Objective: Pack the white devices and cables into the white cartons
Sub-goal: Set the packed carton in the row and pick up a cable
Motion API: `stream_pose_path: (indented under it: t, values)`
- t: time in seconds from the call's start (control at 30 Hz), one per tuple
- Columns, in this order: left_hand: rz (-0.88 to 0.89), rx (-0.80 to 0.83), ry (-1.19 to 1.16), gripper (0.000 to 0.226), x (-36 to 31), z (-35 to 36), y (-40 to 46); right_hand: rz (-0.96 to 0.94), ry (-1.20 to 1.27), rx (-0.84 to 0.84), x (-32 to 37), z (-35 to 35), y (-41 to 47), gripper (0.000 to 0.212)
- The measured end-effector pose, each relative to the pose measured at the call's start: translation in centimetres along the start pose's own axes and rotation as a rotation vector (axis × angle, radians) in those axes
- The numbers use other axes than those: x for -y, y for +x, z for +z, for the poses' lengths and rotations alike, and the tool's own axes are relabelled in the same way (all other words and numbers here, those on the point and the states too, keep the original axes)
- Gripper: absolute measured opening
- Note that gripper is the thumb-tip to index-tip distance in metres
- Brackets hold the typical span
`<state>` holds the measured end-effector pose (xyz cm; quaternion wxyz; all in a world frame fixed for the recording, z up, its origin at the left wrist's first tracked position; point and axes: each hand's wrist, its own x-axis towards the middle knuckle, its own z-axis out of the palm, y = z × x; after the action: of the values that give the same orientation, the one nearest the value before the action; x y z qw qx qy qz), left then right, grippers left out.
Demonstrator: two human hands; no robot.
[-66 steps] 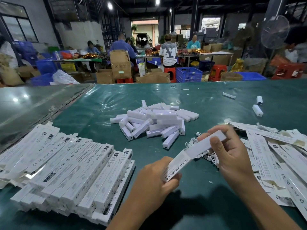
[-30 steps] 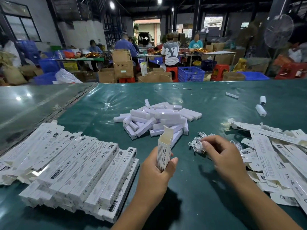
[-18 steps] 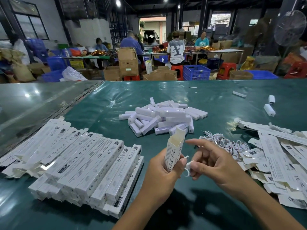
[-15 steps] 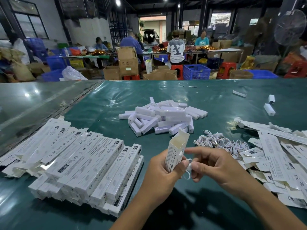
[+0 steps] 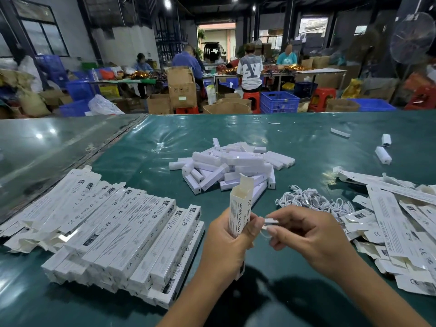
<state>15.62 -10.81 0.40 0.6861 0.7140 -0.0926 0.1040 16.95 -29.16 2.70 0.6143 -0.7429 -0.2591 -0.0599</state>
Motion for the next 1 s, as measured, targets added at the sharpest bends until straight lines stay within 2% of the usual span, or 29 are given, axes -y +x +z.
stream_pose_path:
  t: [0.1,0.2,0.3,0.37,0.53,0.63,0.77,0.9,1.0]
  values:
    - [0.124,-0.060,0.246,0.046,0.4,-0.1,0.0,-0.081,0.125,-0.218,1.0,-0.7,0.2,0.017]
    - [0.191,-0.050,0.407,0.040,0.2,-0.2,-0.1,-0.207,0.092,-0.319,2.3,-1.1,0.0,0.018]
    - [0.241,0.017,0.512,0.028,0.1,0.3,-0.3,-0.281,-0.051,-0.325,3.1,-0.9,-0.4,0.019]
    - [0.258,0.039,0.541,0.022,0.0,0.4,-0.5,-0.345,-0.259,-0.306,3.3,-0.9,-0.4,0.015]
    - [0.244,0.024,0.506,0.021,-0.1,0.5,-0.5,-0.482,-0.565,-0.276,3.5,-1.5,-0.3,0.013]
    - [0.242,0.018,0.493,0.020,-0.1,0.4,-0.4,-0.454,-0.609,-0.235,3.5,-1.6,-0.3,0.013]
    - [0.282,0.036,0.556,0.020,-0.1,0.7,-0.6,-0.305,-0.573,-0.215,3.5,-1.9,-0.3,0.007]
    - [0.312,0.068,0.618,0.020,0.1,1.0,-0.7,-0.280,-0.664,-0.171,3.2,-1.8,-0.2,0.009]
    - [0.325,0.061,0.617,0.020,0.2,0.9,-0.7,-0.236,-0.532,-0.223,3.0,-1.1,-0.3,0.005]
